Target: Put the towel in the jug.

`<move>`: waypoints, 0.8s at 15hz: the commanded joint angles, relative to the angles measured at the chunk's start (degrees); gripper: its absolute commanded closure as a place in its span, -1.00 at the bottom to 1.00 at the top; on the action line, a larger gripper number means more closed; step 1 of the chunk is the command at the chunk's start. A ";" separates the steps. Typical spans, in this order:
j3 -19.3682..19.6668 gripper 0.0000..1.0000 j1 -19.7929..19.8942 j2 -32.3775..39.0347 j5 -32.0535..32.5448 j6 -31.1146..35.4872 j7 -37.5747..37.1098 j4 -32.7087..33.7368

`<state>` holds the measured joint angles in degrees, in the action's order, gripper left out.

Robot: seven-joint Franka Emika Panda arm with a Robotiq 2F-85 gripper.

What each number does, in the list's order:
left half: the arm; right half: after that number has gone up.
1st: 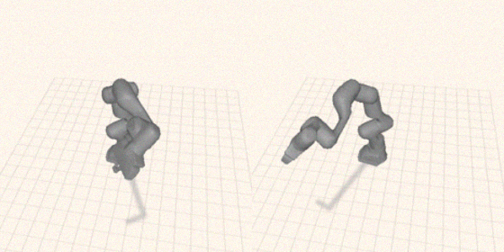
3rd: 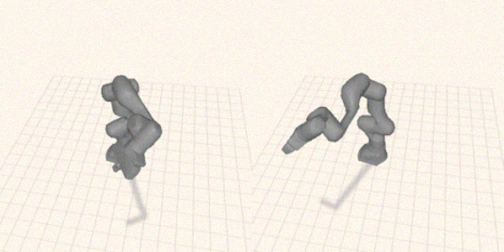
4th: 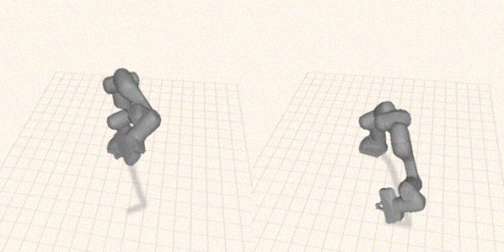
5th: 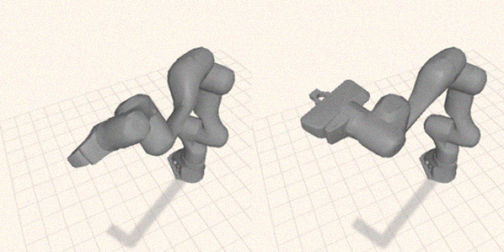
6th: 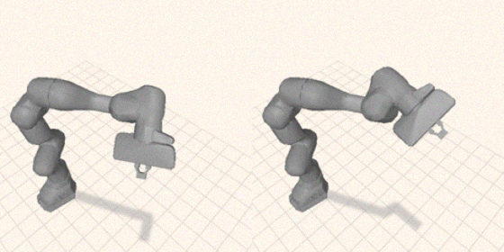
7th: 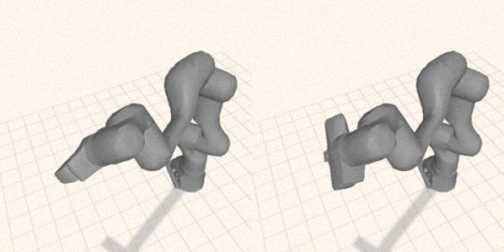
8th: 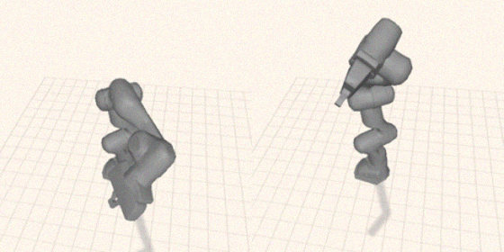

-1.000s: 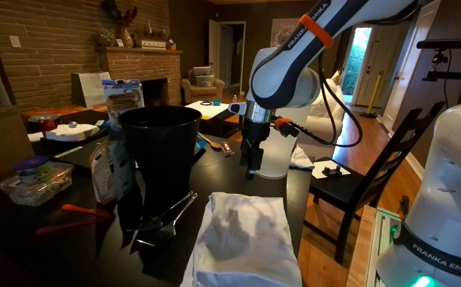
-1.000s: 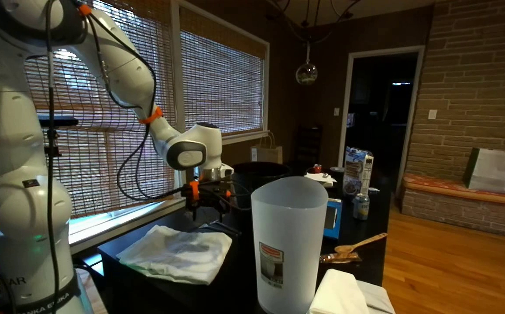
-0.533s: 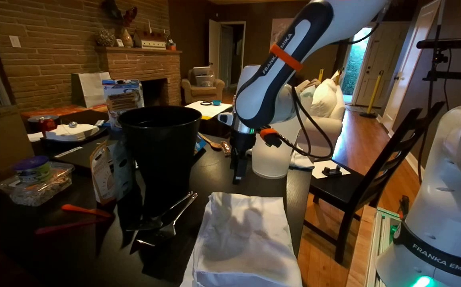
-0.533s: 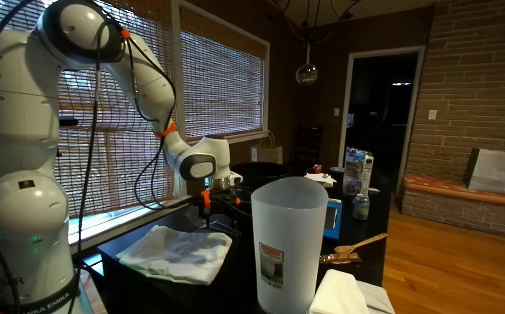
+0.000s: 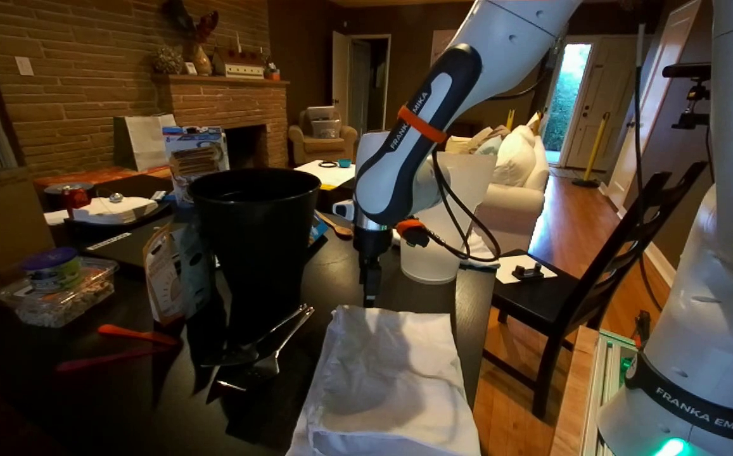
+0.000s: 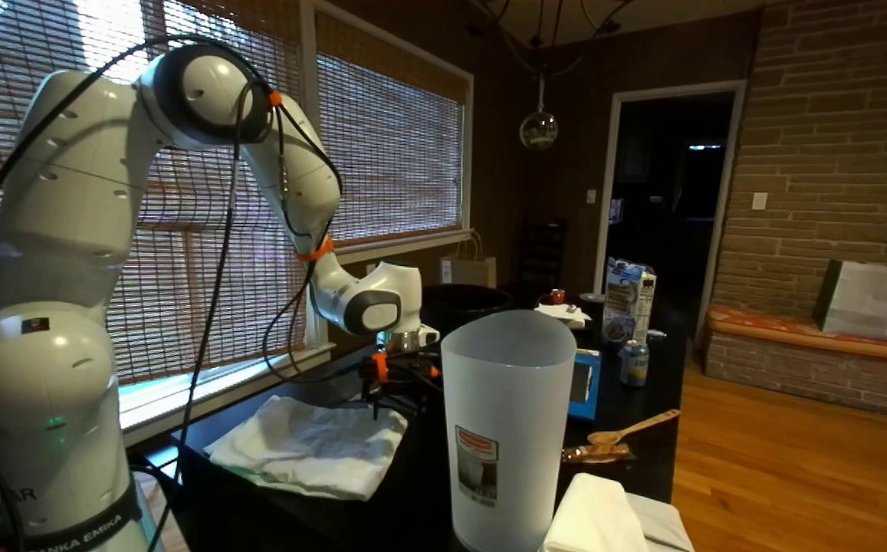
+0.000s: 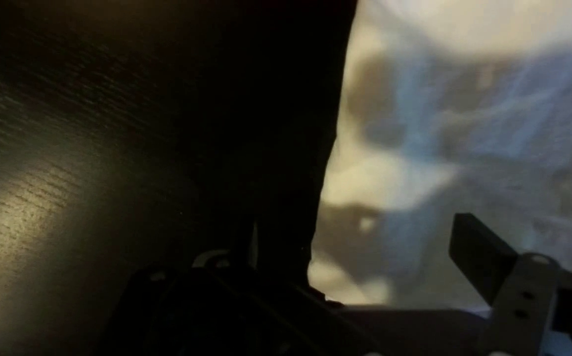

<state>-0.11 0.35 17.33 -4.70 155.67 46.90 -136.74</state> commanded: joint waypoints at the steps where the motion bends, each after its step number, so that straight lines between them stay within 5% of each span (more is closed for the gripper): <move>1: -2.58 -1.00 3.18 4.07 1.15 -3.89 -1.20 4.27; 3: -4.12 -0.86 4.61 5.27 -0.18 -6.62 -0.53 5.46; 5: -5.36 -0.32 5.71 6.10 -0.98 -9.19 -0.10 6.49; 12: -6.59 0.68 6.76 6.58 -1.78 -15.16 -0.69 8.32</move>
<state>-5.64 6.03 23.52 -5.38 143.42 46.83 -130.01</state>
